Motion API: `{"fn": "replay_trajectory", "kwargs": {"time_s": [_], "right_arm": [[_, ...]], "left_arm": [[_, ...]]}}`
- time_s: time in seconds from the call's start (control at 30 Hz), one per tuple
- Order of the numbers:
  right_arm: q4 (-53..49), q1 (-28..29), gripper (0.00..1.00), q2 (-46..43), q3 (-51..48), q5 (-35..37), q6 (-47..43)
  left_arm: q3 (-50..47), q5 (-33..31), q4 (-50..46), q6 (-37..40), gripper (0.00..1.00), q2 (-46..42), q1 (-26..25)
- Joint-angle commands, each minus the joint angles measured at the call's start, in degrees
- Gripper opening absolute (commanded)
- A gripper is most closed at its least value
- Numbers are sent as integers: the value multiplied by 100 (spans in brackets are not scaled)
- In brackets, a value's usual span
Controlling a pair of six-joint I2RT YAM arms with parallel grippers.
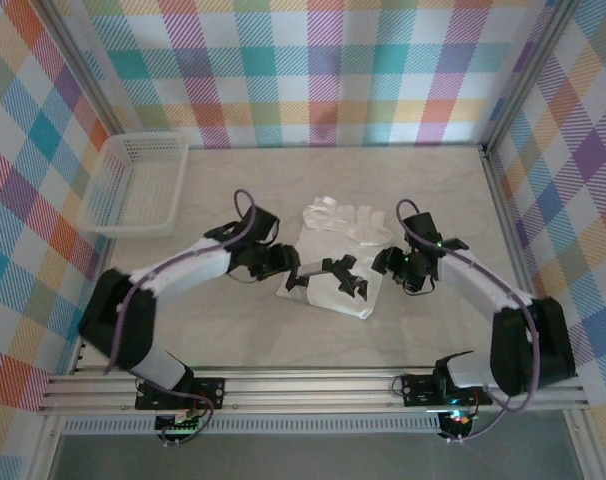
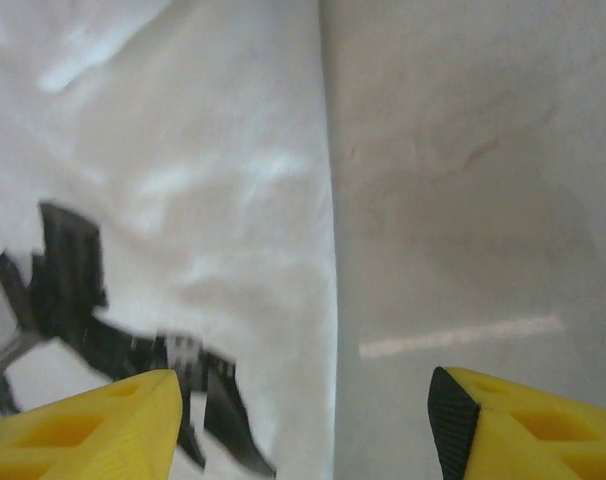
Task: Fold the inside-out t-shirt
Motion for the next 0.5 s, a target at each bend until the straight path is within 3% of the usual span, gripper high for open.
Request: {"fn": "replay_trajectory", "kwargs": {"time_s": [0.0,0.1,0.23,0.3,0.47], "right_arm": [[349,13,62,795,505,-27,-32],[483,92,59,1388,935,-305,-411],[178,285,56,2121,1643,-432,-1200],[147,356,51,2389,1905,-644,-1481],[57,626,48,2717,2144,-1002,-1809]], "left_arm": [[459,-120,-124,525,53,925,31],[617,-119,-448,701,51,1337,1],[83,-139,-614,676,30,1249,-140],[-559,-155,-579,447,21,991,-202],[-2016,43,-364,-142,17,-240,-346]]}}
